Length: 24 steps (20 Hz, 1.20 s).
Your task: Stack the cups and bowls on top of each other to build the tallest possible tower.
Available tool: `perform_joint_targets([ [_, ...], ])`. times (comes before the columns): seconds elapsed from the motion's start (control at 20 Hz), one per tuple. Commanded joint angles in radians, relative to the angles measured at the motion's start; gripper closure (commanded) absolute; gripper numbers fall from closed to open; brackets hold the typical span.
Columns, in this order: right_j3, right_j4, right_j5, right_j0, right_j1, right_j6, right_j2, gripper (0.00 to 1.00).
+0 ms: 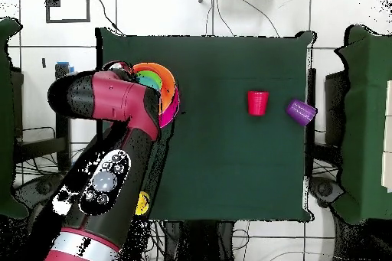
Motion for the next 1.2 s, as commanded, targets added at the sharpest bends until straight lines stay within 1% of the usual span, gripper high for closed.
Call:
perform_joint_targets([
  [0.05,0.058,0.019,0.053,0.005,0.004,0.204,0.053,1.00],
  [0.4,0.053,0.022,0.048,0.014,0.014,0.210,0.048,1.00],
  [0.55,0.058,0.025,0.049,0.009,0.009,0.204,0.058,1.00],
  [0.75,0.053,0.018,0.044,0.015,0.015,0.204,0.046,1.00],
  [0.8,0.052,0.019,0.044,0.016,0.015,0.204,0.044,0.00],
  [1.2,0.055,0.029,0.041,0.018,0.017,0.211,0.046,0.00],
])
